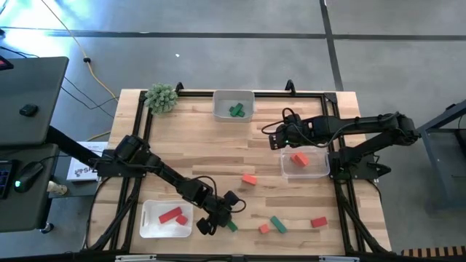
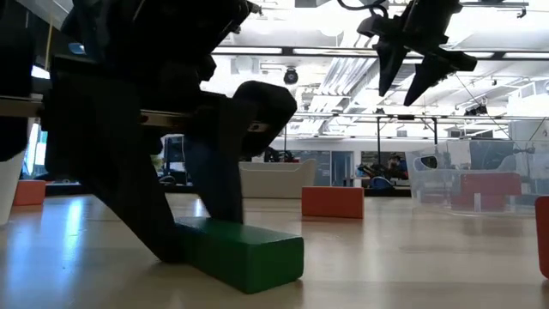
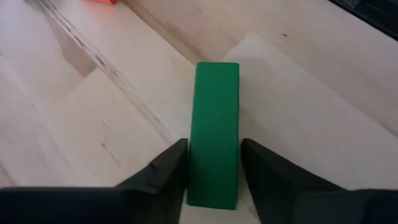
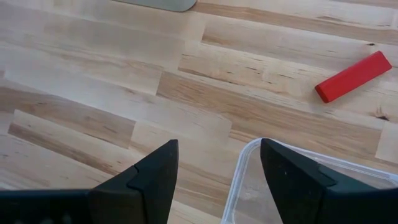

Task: Sort & place blocks by color
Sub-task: Put the green block into the gray bin

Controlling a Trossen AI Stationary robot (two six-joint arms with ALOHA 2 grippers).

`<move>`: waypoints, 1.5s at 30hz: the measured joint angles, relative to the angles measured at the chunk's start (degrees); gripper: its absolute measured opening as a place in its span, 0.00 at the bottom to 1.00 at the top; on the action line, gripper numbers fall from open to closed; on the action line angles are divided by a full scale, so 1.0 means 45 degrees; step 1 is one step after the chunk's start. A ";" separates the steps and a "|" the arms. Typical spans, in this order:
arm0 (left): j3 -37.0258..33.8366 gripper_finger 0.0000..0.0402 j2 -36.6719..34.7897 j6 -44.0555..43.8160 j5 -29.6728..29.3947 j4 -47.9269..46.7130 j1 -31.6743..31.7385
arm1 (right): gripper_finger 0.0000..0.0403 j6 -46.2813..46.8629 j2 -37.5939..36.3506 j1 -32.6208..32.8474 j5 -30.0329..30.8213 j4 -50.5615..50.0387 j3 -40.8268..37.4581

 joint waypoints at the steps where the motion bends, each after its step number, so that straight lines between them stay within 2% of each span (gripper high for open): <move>1: -0.0005 0.29 0.0000 -0.0138 -0.0034 -0.0003 -0.0004 | 0.54 0.0000 0.0000 0.0000 0.0000 0.0007 0.0000; 4: 0.0000 0.18 0.0000 -0.0505 0.0147 0.0022 0.0011 | 0.54 0.0000 0.0000 0.0000 -0.0005 0.0020 0.0000; 11: -0.0020 0.18 -0.0129 -0.1464 0.0512 -0.0152 0.0278 | 0.54 0.0002 0.0000 0.0000 -0.0015 0.0024 0.0000; 22: -0.0050 0.18 -0.1942 -0.1698 0.0427 -0.1061 0.1596 | 0.54 -0.0064 0.0000 0.0000 0.0049 -0.0010 0.0000; 36: -0.0044 0.18 -0.4387 -0.1694 -0.0311 -0.2241 0.5292 | 0.54 -0.0823 -0.0010 -0.0010 0.0204 -0.0236 0.0000; 45: -0.0034 0.18 -0.4736 -0.1921 -0.1160 -0.2041 0.8055 | 0.54 -0.2107 -0.0005 -0.0010 0.0212 -0.0174 0.0000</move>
